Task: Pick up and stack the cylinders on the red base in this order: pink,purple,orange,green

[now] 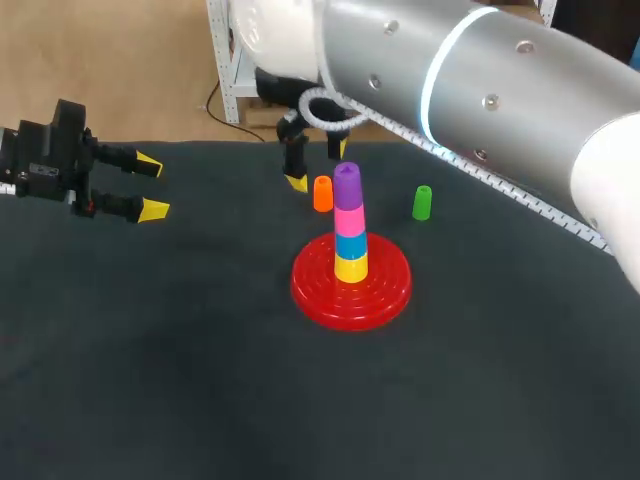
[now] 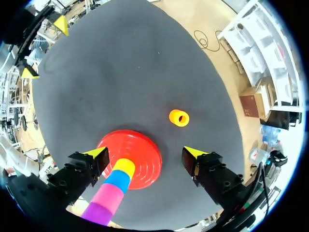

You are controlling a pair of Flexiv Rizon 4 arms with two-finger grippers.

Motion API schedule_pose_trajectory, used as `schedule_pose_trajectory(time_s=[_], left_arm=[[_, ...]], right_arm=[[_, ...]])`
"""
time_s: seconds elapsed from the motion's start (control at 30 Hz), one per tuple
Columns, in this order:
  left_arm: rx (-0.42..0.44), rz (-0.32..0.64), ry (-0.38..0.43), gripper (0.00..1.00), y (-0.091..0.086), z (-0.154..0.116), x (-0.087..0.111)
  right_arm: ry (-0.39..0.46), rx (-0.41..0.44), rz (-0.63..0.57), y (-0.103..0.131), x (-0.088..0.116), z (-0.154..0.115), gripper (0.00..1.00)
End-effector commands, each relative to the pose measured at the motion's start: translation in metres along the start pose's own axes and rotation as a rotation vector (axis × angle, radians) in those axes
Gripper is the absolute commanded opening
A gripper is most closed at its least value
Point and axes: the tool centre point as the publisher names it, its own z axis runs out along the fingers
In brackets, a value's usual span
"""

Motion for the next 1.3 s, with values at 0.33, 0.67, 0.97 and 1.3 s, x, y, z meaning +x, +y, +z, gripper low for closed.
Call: schedule_pose_trajectory(time_s=[0.33,0.67,0.97,1.3], left_arm=[[-0.004,0.003,-0.005,1.00,-0.001,0.000,0.002],[-0.004,0.003,-0.005,1.00,-0.001,0.000,0.002],[-0.004,0.003,-0.005,1.00,-0.001,0.000,0.002],[-0.004,0.003,-0.005,1.00,-0.001,0.000,0.002]], right_arm=[[0.002,-0.036,0.034,-0.032,-0.008,0.029,1.00],[-0.018,-0.019,0.004,-0.049,-0.018,0.047,1.00],[-0.027,-0.001,-0.035,-0.050,-0.028,0.052,1.00],[-0.010,0.021,-0.086,-0.050,-0.034,0.047,1.00]])
